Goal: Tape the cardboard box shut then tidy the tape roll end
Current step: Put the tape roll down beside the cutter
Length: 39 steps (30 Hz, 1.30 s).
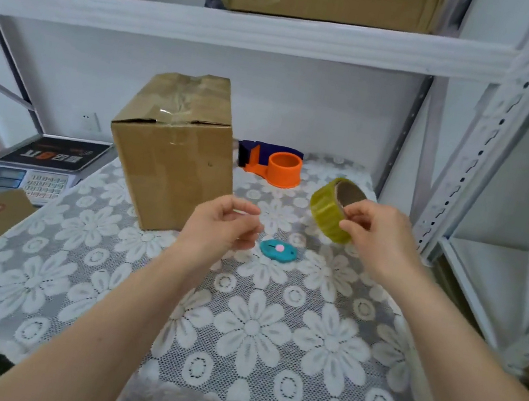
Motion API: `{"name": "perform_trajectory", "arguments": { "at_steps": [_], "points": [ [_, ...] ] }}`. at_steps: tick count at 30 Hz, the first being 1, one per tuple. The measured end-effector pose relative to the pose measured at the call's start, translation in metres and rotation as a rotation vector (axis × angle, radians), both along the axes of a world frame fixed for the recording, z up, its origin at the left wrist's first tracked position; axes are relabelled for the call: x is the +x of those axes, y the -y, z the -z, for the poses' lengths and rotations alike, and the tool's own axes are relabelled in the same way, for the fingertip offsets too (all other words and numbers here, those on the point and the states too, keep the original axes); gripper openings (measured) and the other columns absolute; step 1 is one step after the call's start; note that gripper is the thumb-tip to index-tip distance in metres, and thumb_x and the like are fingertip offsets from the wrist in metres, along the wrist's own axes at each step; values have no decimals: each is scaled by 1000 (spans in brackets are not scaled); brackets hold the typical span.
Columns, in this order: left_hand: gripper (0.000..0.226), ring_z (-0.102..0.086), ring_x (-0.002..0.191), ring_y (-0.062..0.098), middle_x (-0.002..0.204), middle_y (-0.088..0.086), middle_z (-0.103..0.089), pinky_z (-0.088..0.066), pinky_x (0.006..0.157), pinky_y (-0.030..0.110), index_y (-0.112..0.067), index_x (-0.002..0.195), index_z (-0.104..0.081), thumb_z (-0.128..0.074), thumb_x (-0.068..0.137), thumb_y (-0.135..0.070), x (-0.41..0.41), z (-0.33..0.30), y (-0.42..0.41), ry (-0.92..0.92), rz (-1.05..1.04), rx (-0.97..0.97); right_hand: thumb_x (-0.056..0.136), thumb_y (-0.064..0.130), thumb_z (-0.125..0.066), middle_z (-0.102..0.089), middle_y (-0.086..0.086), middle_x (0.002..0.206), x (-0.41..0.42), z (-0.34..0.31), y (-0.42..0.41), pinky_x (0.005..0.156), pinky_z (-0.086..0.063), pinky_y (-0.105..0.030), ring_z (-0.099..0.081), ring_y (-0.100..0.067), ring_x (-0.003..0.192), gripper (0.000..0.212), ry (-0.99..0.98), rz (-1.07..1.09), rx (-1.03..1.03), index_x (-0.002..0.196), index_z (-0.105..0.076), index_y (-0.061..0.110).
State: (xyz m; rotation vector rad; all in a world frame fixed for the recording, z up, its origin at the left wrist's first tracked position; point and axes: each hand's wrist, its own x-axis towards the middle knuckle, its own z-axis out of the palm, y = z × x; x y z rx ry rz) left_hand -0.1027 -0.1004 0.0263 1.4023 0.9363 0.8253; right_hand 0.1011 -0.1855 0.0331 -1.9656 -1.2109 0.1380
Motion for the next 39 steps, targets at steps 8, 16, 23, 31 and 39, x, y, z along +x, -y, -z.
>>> {"name": "perform_trajectory", "arguments": {
  "at_steps": [8,16,23,31,39],
  "points": [
    [32,-66,100,21,103,3,-70,-56,86,29,-16,117,-61,-53,91,2,44,7,-41,-63,-2,-75,90,2,-52,-67,-14,96,38,6,-95,75,-48,-37,-56,-28,85,19,241,96,-77,99,-68,7],
    [35,-63,106,14,112,-3,-69,-48,100,34,-23,125,-57,-60,91,-14,45,29,-57,-96,34,-130,78,-11,-58,-61,-21,110,57,27,-158,76,-44,-39,-55,-37,104,35,397,132,-278,110,-62,1],
    [33,-63,106,15,112,-1,-70,-47,99,31,-22,125,-57,-56,93,-16,38,40,-58,-132,38,-124,86,2,-60,-58,-14,118,44,23,-149,84,-49,-41,-51,-31,110,27,425,31,-139,112,-63,9],
    [32,-66,97,18,102,9,-70,-53,83,19,-5,124,-56,-41,97,3,38,48,-52,-104,-9,-19,77,49,-68,-49,1,109,-32,18,-63,79,-42,-30,-47,-17,103,51,328,-445,-579,120,-57,23],
    [23,-68,82,15,94,11,-72,-55,73,15,-3,110,-64,-47,96,2,33,45,-41,-46,-86,-1,75,27,-73,-63,1,98,-18,24,-60,77,-52,-31,-58,-14,87,31,79,-359,-487,103,-68,16]
  ]
}}
